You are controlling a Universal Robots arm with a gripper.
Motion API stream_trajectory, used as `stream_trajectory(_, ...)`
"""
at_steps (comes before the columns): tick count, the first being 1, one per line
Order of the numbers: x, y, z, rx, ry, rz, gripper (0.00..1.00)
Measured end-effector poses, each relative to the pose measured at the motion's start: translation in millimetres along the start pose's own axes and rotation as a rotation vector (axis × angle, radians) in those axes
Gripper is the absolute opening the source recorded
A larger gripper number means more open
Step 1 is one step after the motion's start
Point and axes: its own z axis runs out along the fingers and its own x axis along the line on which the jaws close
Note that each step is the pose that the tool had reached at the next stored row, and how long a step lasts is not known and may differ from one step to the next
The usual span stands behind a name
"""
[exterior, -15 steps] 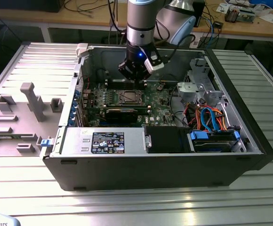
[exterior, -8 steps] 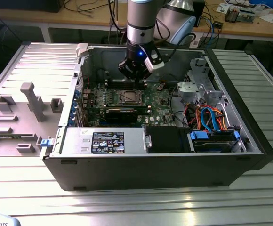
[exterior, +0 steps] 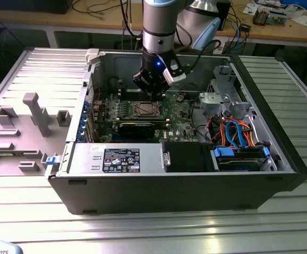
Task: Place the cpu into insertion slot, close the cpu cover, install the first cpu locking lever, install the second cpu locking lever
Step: 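Install the second cpu locking lever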
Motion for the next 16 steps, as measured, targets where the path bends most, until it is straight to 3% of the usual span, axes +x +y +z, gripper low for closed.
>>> stream_trajectory(10, 0.2, -4.2, 0.0, -0.0001, 0.0, 0.0, 0.11)
stream_trajectory(12, 0.1, -4.1, -3.4, -0.0001, -0.0001, 0.0, 0.11)
stream_trajectory(16, 0.1, -4.1, -3.5, -0.0001, 0.0, 0.0, 0.11)
